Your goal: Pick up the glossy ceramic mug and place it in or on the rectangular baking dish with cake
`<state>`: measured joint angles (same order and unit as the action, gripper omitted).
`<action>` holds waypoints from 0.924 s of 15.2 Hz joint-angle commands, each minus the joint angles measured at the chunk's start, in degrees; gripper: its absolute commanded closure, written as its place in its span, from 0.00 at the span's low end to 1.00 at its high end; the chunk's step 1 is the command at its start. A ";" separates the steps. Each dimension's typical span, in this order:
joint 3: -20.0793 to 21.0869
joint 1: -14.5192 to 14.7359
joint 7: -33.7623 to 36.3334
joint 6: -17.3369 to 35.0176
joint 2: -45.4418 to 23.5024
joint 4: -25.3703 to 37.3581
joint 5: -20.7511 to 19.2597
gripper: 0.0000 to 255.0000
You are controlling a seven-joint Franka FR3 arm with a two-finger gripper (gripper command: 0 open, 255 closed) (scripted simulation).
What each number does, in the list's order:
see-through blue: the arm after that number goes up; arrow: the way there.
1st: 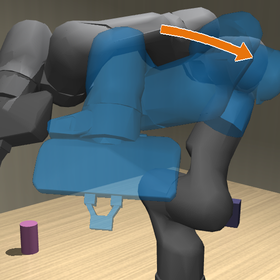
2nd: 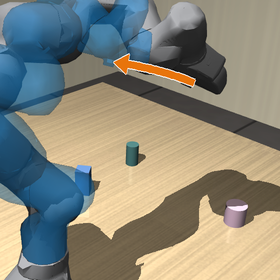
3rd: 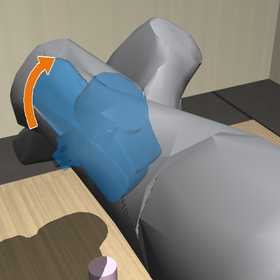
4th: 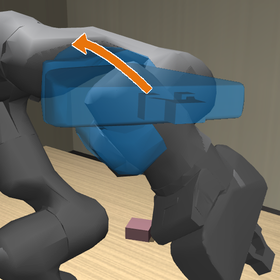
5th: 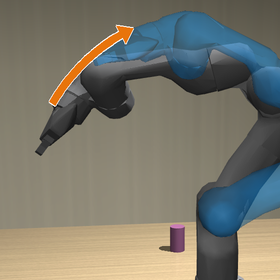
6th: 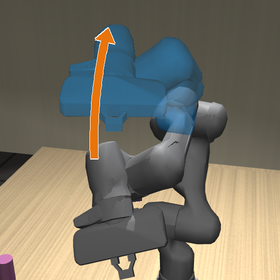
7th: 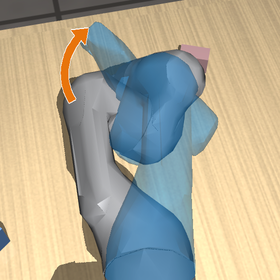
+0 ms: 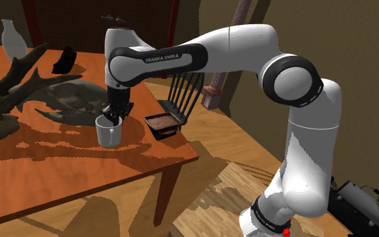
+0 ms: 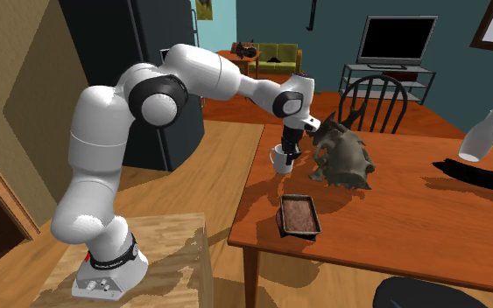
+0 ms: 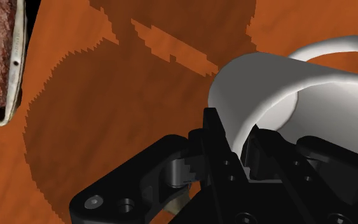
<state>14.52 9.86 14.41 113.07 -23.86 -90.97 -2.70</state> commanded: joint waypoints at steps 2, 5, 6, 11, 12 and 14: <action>0.09 -0.02 -0.02 -2.04 0.67 1.38 0.17 1.00; 0.17 -0.01 -0.02 -4.12 1.17 2.98 0.30 1.00; 0.19 0.00 -0.02 -4.82 1.31 3.54 0.34 1.00; 0.29 0.07 0.01 -8.43 1.84 6.64 0.48 1.00; 0.30 0.09 0.02 -9.17 1.90 7.32 0.50 1.00; 0.34 0.14 0.05 -10.67 1.99 8.73 0.52 1.00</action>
<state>14.85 10.09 14.55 102.93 -22.21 -82.42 -2.27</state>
